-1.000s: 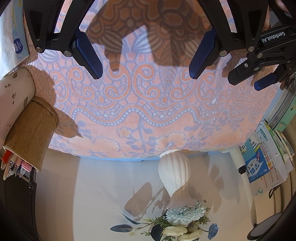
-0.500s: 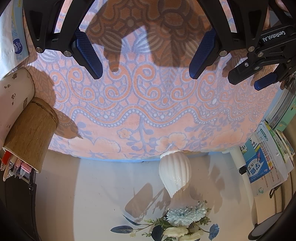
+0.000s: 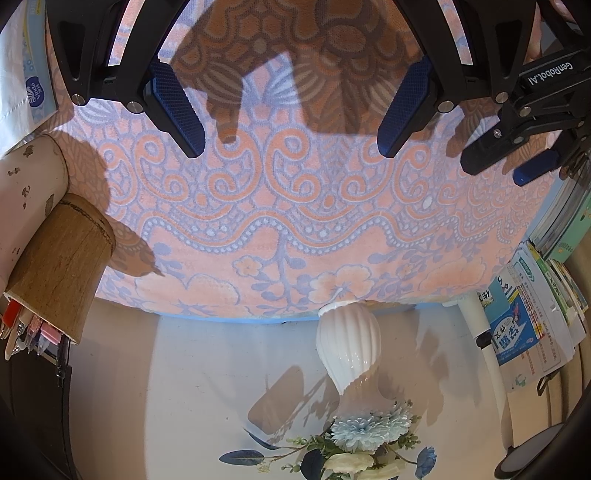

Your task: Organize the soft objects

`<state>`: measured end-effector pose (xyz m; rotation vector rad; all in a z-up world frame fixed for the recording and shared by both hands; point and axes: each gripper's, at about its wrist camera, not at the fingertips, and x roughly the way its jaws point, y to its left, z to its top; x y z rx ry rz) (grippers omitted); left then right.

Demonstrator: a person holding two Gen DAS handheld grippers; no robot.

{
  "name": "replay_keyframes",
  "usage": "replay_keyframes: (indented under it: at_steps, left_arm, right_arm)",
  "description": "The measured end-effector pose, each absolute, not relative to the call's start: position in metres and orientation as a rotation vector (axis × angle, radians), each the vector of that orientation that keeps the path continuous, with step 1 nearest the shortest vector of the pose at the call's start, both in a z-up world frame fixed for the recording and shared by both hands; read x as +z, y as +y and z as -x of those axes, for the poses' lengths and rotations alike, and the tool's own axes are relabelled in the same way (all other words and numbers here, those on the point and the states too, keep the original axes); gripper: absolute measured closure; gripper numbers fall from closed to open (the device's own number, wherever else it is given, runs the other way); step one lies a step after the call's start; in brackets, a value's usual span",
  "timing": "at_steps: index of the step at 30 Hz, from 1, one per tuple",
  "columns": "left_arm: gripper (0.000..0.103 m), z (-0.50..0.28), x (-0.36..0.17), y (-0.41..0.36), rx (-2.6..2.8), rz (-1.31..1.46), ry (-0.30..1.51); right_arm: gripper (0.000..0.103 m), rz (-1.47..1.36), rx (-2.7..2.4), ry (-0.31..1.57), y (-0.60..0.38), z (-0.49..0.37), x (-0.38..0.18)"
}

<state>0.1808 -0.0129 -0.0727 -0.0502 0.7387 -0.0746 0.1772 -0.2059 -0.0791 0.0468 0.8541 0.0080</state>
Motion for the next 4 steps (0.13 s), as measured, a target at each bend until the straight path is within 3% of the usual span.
replay_keyframes:
  at_steps: [4]
  left_arm:
    - [0.003,-0.1719,-0.0665,-0.0182,-0.072,0.013,0.676]
  right_arm:
    - [0.009,-0.04,0.008,0.851,-0.2046,-0.1766,-0.0791]
